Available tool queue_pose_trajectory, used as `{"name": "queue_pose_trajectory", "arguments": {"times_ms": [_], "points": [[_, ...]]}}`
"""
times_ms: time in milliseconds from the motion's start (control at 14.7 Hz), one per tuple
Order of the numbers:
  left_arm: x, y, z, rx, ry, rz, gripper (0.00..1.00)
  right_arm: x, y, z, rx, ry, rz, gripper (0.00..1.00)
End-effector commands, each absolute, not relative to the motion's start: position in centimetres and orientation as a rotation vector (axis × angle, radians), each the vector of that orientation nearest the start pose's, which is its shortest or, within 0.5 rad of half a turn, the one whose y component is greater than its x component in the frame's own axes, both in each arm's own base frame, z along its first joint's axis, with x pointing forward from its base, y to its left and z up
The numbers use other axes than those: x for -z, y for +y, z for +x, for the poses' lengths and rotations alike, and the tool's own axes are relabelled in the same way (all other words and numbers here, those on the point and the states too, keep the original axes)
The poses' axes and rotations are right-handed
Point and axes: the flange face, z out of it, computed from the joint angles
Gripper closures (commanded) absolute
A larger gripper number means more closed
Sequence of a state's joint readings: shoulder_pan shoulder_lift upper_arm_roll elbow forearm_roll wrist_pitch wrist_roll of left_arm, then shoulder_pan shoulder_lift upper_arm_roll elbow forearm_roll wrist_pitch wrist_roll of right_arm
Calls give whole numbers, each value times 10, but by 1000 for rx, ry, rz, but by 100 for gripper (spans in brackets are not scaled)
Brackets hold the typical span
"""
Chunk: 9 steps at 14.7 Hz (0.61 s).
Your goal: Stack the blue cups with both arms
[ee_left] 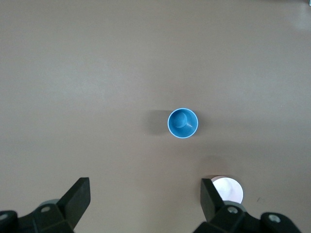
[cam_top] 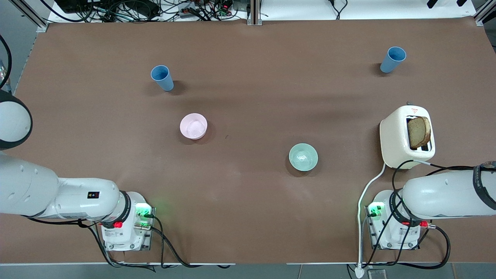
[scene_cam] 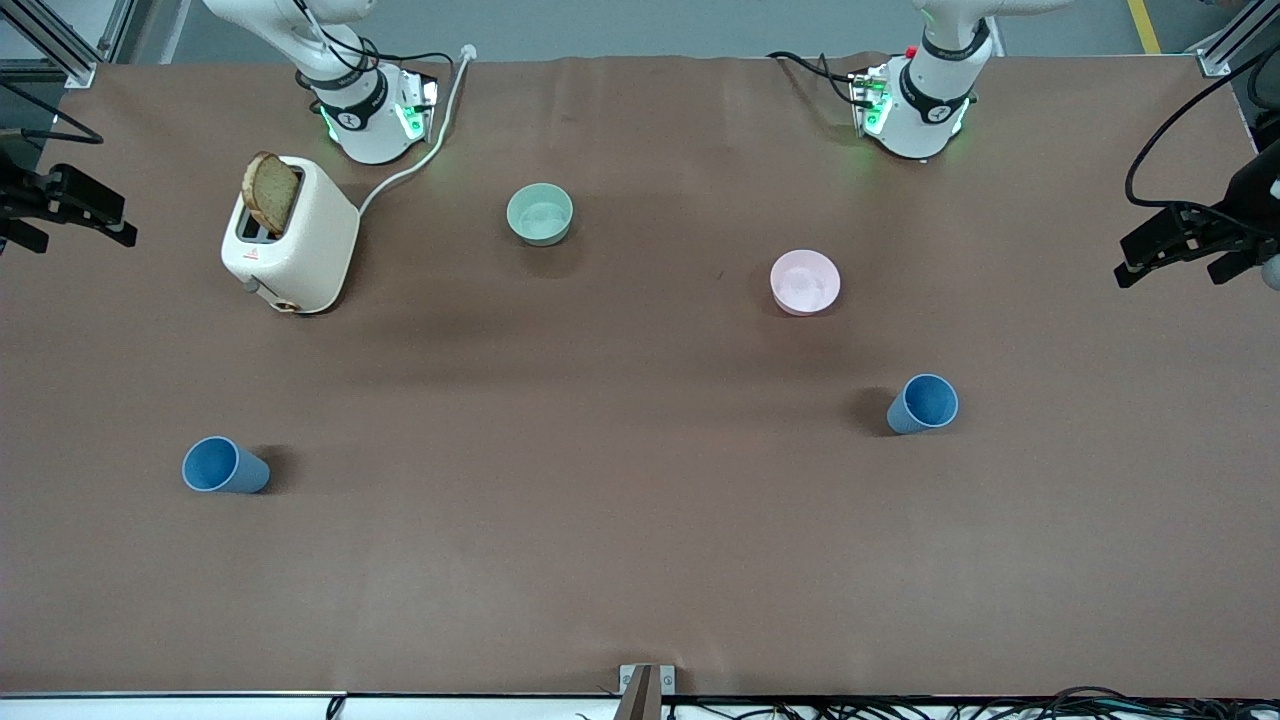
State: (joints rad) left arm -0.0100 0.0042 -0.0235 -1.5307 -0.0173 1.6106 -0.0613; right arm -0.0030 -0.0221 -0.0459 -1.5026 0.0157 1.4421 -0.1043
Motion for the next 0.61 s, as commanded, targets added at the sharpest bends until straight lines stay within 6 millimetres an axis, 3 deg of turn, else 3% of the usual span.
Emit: {"name": "queue_pose_trajectory", "arguments": {"times_ms": [0, 544], "points": [[-652, -21, 555, 146, -36, -3162, 0, -662, -24, 530, -46, -96, -3122, 5], [-649, -27, 557, 122, -22, -3161, 0, -662, -25, 530, -44, -94, -3122, 5]]}}
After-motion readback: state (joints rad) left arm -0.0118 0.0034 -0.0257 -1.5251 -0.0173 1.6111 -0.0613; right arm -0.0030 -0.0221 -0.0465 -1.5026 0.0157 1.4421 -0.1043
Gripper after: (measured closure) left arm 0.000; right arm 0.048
